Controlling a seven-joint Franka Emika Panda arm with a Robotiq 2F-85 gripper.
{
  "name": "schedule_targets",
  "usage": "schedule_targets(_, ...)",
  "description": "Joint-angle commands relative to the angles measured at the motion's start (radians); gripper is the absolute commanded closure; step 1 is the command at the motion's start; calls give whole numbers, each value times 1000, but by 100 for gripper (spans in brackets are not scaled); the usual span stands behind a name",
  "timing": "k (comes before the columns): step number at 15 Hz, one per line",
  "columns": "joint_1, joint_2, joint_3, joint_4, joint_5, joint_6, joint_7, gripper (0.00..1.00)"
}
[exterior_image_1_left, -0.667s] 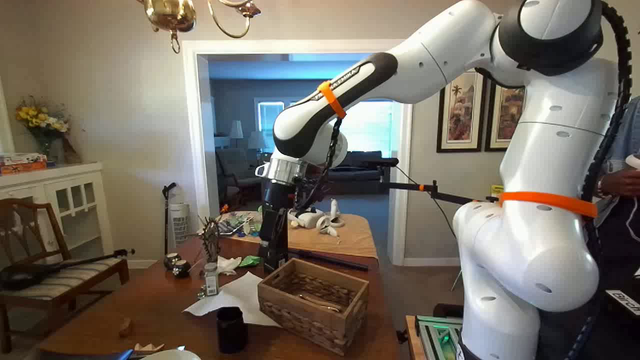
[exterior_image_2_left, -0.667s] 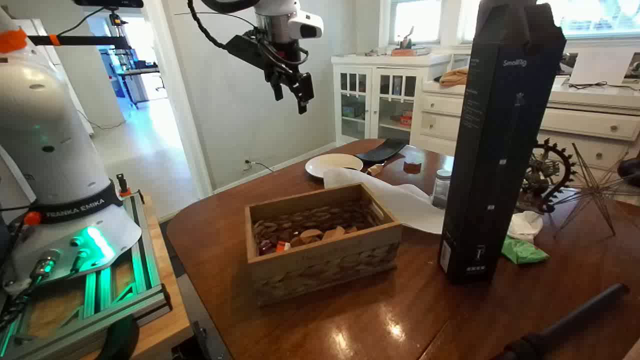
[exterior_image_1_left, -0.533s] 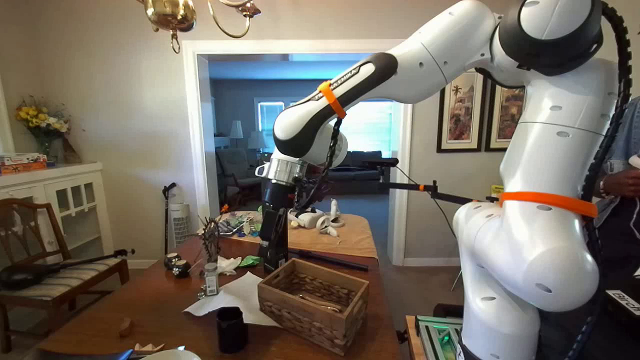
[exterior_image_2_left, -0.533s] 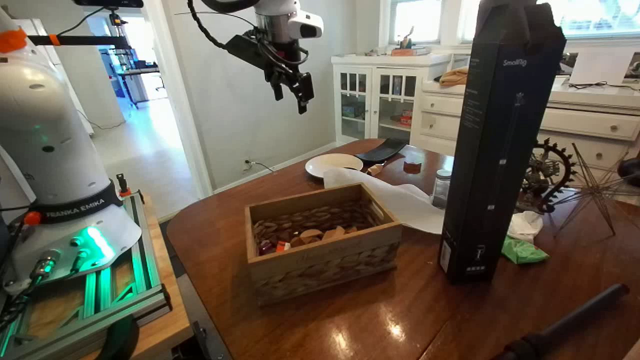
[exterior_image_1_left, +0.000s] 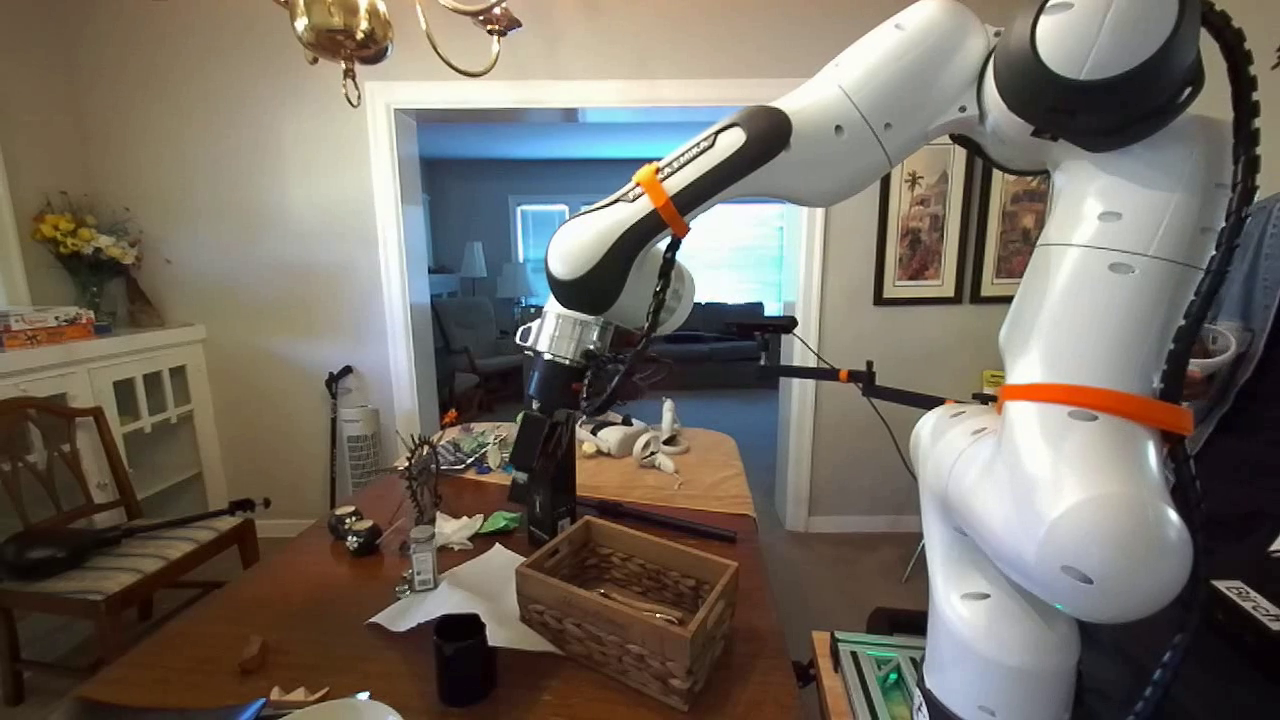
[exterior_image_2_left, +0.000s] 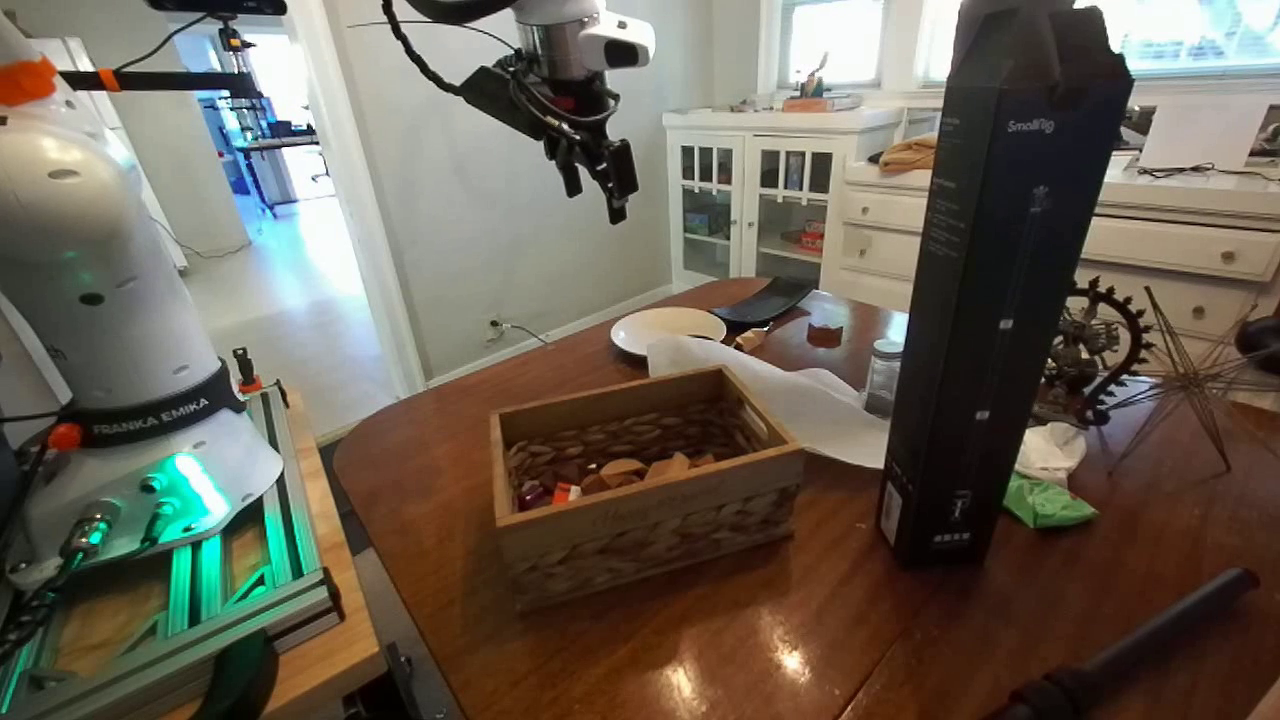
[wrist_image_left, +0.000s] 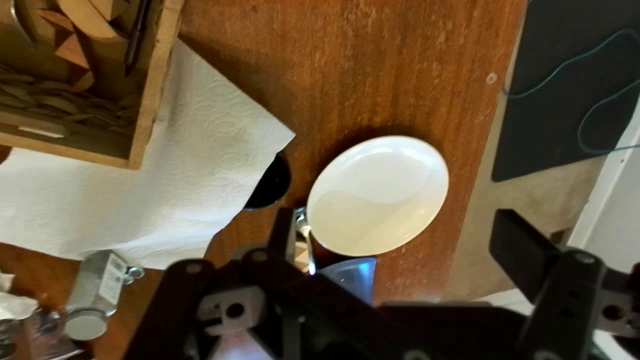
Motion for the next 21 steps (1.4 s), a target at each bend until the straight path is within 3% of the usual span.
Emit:
schedule_targets(1, -72, 76, 8, 70, 41, 69, 85, 0)
schedule_targets(7, -171, 163, 24, 140, -10, 180, 216, 0)
schedule_targets(8, -200, 65, -56, 10, 123, 172, 91, 0)
schedule_targets(11, -253, 77, -130, -19, 259, 149, 15, 0)
schedule_targets(17, -376, 145, -407, -39, 519, 80, -326, 0)
schedule_targets(18, -368, 123, -331, -46, 452, 120, -226, 0)
schedule_targets(21, -397, 128, -407, -45, 482, 91, -311, 0)
